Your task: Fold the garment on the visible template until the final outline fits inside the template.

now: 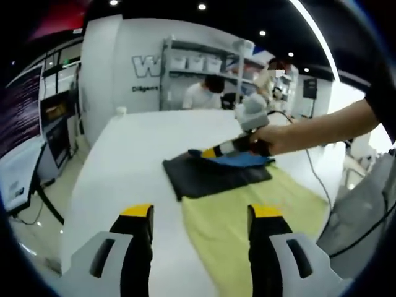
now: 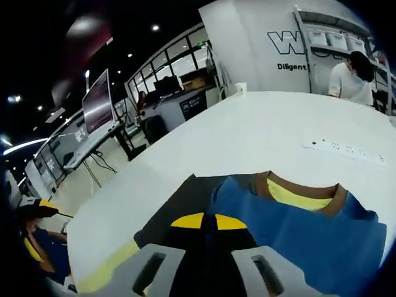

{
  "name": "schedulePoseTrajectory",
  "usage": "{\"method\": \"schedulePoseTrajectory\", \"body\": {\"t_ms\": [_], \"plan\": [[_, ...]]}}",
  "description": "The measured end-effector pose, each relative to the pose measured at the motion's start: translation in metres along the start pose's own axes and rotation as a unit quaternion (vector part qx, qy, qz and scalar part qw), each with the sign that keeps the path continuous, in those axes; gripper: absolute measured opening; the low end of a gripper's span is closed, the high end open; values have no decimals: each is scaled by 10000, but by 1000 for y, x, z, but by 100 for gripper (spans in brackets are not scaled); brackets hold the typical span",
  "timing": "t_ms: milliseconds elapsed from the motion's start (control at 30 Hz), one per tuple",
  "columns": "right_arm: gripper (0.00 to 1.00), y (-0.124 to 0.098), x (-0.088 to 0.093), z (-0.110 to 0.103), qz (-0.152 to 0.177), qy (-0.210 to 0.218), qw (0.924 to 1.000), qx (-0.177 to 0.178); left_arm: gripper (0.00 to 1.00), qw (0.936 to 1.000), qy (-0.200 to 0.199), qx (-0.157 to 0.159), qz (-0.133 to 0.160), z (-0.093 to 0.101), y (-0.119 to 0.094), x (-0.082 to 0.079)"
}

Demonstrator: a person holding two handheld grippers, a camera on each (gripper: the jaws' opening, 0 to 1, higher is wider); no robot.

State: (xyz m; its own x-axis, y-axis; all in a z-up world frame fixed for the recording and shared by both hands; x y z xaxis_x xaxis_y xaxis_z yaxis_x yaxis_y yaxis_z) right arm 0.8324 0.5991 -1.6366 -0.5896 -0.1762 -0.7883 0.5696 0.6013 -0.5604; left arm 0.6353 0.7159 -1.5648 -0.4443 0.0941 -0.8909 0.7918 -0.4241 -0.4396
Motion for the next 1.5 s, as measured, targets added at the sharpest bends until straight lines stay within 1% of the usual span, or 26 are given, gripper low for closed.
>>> {"method": "schedulePoseTrajectory", "body": {"t_ms": [67,167,267,367,467,567,633,767,833,933,967,1033,1100,1133,1200,1233,1300,1333,1467,1500], "plan": [[0,4,7,1,-66,-54,10000,23,56,10000,-33,-14,-17,0,-1,1],[0,9,17,-1,-220,-292,9993,127,57,10000,-56,-32,-40,2,-3,3],[0,18,28,-2,-295,-353,9989,68,57,10000,-59,-26,-64,3,-4,4],[0,17,30,-11,-387,-340,9987,23,57,9999,-160,-20,-56,1,-5,6],[0,16,29,-17,-347,-323,9989,-50,57,9998,-191,-29,-45,3,-6,6],[0,14,28,-21,-359,-392,9985,-145,57,9998,-187,-32,-77,1,-5,9],[0,14,27,-20,-358,-403,9984,-168,58,9998,-189,-18,-80,1,-5,9],[0,4,28,-9,-300,-241,9992,-57,59,9998,-134,3,-173,2,-3,13],[0,0,27,-4,-288,-256,9993,-14,59,9997,-142,26,-191,3,-2,14],[1,-7,22,2,-223,-237,9995,-23,59,9997,-176,63,-179,7,-2,13],[2,-14,18,4,-171,-194,9996,-62,60,9996,-180,88,-179,8,-1,13],[2,-23,14,12,-117,-248,9996,-26,60,9997,-129,85,-206,8,-2,13],[3,-32,8,22,-86,-367,9993,63,61,9995,-42,81,-312,7,-2,16],[3,-37,5,27,-42,-346,9993,111,61,9994,10,66,-332,6,-2,16],[5,-49,-2,34,41,-287,9993,215,61,9995,-7,77,-300,5,-2,14],[6,-51,-3,34,48,-296,9993,234,61,9996,-15,83,-284,4,-2,13],[11,-60,-6,45,121,-360,9986,364,61,9996,-9,90,-266,4,-1,10],[12,-66,-8,46,135,-385,9984,385,61,9995,-3,99,-285,4,-1,10],[13,-74,-8,57,152,-488,9977,444,62,9993,-16,144,-332,4,1,12],[14,-80,-6,60,144,-547,9972,490,61,9992,-19,194,-357,6,2,14]]}}
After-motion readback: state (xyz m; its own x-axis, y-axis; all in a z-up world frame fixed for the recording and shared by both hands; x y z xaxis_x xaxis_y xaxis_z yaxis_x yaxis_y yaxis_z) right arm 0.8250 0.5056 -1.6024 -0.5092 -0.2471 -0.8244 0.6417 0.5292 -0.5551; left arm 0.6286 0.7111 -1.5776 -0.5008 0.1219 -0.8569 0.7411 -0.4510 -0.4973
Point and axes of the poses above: the point that each gripper's makers call its tool centre point, and the gripper's own axes: y roughly forward along the fingers, z roughly to its right, x roughly out of its underside, the point moved 1 cm from there along -y, roughly backward along the fingers, and after that the axes turned 2 degrees about x, right-handed, at the moved point
